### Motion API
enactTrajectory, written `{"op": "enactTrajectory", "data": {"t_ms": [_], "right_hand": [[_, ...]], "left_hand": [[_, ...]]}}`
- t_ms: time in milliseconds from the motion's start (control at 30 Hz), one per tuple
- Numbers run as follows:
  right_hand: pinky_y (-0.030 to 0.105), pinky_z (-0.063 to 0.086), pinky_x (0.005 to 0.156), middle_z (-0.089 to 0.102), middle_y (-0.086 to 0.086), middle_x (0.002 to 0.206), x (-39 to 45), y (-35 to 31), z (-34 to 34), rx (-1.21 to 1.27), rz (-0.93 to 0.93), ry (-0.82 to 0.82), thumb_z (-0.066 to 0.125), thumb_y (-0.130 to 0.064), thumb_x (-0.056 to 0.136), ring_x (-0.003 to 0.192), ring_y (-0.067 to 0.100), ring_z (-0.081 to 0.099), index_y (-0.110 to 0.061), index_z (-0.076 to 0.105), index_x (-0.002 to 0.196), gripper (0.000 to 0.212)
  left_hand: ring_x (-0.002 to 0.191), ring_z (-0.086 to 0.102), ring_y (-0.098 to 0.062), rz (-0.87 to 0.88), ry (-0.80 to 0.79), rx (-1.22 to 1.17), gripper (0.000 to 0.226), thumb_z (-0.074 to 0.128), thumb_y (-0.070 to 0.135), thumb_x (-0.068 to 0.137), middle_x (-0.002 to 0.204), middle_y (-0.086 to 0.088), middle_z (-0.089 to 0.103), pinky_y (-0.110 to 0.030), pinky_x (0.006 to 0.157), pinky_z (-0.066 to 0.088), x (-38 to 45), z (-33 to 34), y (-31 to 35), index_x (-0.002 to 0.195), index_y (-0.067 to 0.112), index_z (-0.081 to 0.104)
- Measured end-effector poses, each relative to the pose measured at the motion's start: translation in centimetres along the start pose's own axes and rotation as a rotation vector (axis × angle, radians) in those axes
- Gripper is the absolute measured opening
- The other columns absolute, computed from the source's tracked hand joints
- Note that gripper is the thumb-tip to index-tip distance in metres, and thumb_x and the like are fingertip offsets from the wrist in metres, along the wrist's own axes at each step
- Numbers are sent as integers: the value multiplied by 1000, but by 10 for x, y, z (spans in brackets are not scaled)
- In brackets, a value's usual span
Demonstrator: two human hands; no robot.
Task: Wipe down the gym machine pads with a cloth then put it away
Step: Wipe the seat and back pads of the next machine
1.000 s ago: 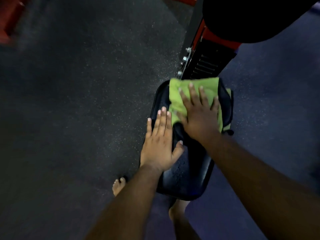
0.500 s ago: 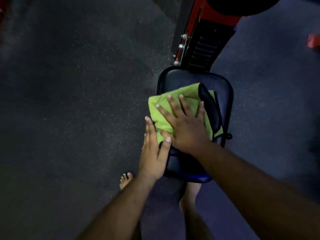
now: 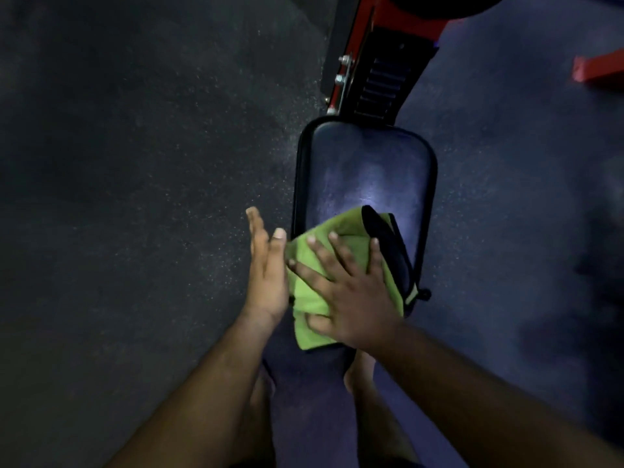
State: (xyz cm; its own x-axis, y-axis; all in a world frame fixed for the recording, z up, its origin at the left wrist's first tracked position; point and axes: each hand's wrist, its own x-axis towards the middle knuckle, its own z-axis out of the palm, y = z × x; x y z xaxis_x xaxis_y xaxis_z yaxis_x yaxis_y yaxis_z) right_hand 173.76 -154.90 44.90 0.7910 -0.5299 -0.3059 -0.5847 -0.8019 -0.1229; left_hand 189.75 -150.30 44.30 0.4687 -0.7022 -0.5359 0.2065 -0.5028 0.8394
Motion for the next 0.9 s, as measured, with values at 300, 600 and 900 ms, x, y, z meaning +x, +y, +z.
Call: {"op": "enactTrajectory", "data": {"t_ms": [300,600,900], "right_hand": [[82,1,109,-1,5,172,42,18,-9,121,406,68,37,-75,87,157,37,-2,-41,12,161,85],[80,22,109,-7,-6,172,2,97,0,305,506,49,36,-78,79,158,30,-9,-56,0,156,88],[66,34,112,-3,1,172,-14,78,7,491,638,203,40,-64,91,157,36,-3,-41,15,162,78]], "left_hand": [[145,-7,20,187,-73,307,78,24,65,93,170,13,-5,-44,129,1,16,22,2,160,32,0],[157,-12,-14,454,-96,918,80,17,64,100,172,-1,-8,-57,126,-4,19,48,6,164,18,5],[159,-5,-20,469,-54,1160,74,19,54,101,172,-4,1,-60,125,3,34,63,5,164,15,13]]}}
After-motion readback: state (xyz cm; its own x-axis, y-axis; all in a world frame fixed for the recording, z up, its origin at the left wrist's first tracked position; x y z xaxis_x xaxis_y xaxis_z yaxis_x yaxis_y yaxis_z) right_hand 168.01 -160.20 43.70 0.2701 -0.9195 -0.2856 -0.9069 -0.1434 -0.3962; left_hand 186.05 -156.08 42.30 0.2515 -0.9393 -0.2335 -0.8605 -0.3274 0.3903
